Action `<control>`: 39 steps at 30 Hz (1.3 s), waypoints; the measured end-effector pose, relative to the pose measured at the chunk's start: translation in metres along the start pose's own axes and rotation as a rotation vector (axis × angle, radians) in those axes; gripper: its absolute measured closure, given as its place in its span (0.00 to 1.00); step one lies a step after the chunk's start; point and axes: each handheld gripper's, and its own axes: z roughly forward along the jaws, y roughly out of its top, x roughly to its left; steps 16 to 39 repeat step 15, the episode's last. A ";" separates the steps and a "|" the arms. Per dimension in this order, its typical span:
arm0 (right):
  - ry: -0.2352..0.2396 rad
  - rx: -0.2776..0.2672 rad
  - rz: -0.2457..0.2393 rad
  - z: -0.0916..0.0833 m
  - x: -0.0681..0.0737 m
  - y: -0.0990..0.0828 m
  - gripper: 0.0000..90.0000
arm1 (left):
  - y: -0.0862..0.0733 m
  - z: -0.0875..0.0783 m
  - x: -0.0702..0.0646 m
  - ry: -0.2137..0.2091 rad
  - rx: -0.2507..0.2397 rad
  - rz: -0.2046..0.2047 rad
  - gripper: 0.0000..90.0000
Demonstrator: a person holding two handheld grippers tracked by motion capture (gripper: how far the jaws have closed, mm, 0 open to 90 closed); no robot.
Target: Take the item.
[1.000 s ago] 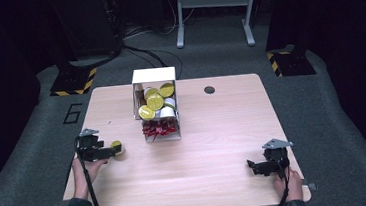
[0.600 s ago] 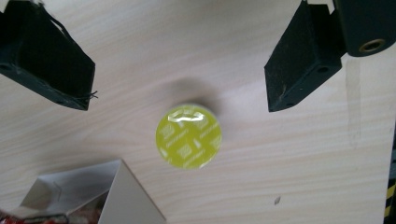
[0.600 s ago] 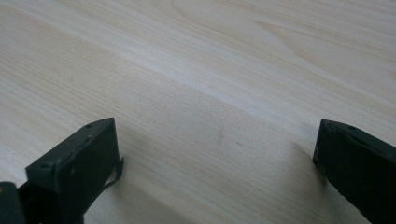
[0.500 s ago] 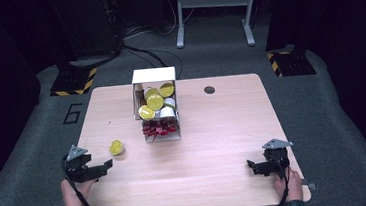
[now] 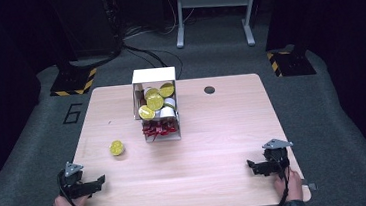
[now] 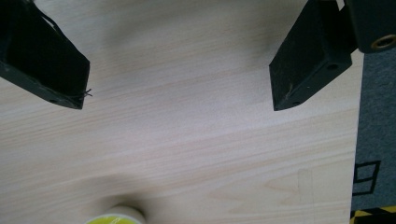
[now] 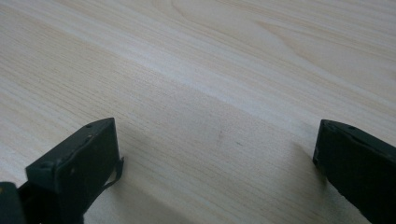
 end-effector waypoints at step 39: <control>0.000 0.000 0.000 0.000 0.000 0.000 0.00 | -0.005 0.008 -0.001 0.025 -0.012 0.009 0.02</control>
